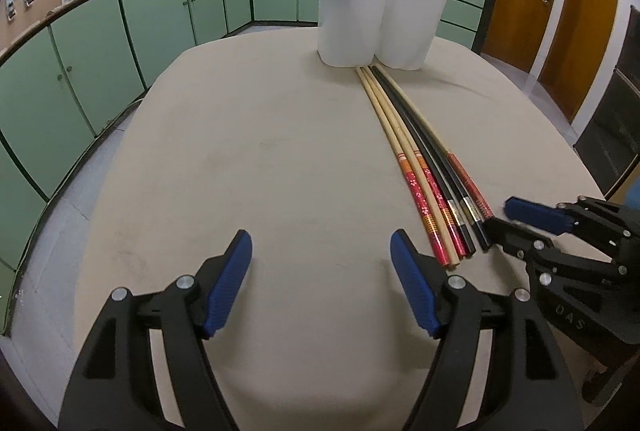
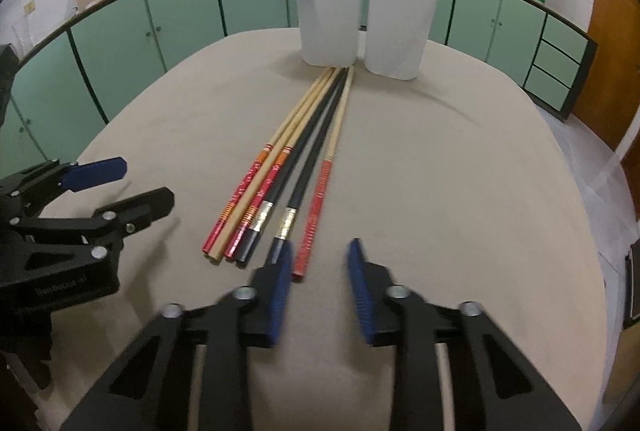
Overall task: Organize utensils
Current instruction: 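Grasp a red-and-wood chopstick with the right gripper, then grasp a red chopstick with the left gripper while the right gripper holds its chopstick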
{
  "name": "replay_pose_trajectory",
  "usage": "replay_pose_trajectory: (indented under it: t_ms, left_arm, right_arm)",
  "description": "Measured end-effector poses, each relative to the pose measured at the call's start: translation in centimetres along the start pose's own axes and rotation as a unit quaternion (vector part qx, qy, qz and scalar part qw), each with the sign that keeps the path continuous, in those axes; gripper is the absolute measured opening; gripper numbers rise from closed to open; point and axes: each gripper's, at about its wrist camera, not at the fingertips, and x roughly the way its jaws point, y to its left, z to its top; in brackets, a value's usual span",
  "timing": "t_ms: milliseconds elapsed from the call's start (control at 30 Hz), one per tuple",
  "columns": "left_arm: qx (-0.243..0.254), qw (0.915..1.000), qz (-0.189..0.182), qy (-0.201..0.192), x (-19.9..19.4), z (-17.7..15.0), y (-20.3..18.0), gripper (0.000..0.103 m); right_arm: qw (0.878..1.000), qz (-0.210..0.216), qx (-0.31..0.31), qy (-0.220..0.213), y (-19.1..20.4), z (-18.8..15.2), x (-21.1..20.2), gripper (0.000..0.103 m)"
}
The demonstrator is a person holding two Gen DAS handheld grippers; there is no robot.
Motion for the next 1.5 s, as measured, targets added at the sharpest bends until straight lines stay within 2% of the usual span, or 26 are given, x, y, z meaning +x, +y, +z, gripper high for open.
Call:
replay_pose_trajectory:
  t_ms: [33, 167, 467, 767, 967, 1033, 1233, 1300, 1333, 1400, 1500]
  left_arm:
    - [0.000, 1.0000, -0.002, 0.002, 0.0, 0.0, -0.1, 0.070]
    - [0.005, 0.9999, -0.009, 0.006, 0.1, -0.2, -0.6, 0.070]
    - [0.024, 0.9992, -0.028, 0.014, 0.5, -0.3, -2.9, 0.070]
    - [0.036, 0.9990, -0.007, 0.024, 1.3, -0.3, -4.0, 0.071]
    - [0.015, 0.9996, 0.003, 0.023, 0.9, -0.4, -2.7, 0.069]
    - [0.012, 0.9997, 0.004, 0.020, 0.8, -0.4, -2.8, 0.065]
    - [0.012, 0.9998, -0.009, 0.014, 0.7, -0.4, -3.4, 0.043]
    - [0.015, 0.9997, -0.014, 0.012, 0.7, -0.4, -3.6, 0.028]
    - [0.016, 0.9997, -0.017, 0.012, 0.6, -0.5, -3.7, 0.024]
    - [0.014, 0.9995, -0.026, 0.012, 0.7, -0.4, -3.8, 0.006]
    - [0.013, 0.9995, -0.027, 0.011, 0.7, -0.4, -3.9, 0.006]
  right_arm:
    - [1.000, 0.003, 0.000, 0.000, 0.0, 0.0, 0.0, 0.009]
    - [1.000, 0.012, 0.008, 0.000, -0.5, -0.1, -0.2, 0.008]
    - [1.000, -0.010, 0.028, 0.000, -3.6, -1.6, -1.6, 0.006]
    - [0.999, -0.006, 0.038, -0.004, -4.0, -2.0, -1.7, 0.006]
    - [0.999, 0.000, 0.040, -0.006, -4.0, -2.2, -1.8, 0.007]
    - [0.999, 0.000, 0.040, -0.006, -4.0, -2.2, -1.8, 0.007]
    - [0.999, 0.006, 0.049, -0.006, -4.2, -2.1, -1.7, 0.007]
    - [0.999, 0.006, 0.049, -0.006, -4.2, -2.1, -1.7, 0.007]
    - [0.999, 0.006, 0.049, -0.007, -4.2, -2.1, -1.8, 0.007]
    - [0.999, 0.007, 0.049, -0.007, -4.2, -2.1, -1.8, 0.006]
    - [0.999, 0.007, 0.051, -0.008, -4.2, -2.1, -1.8, 0.006]
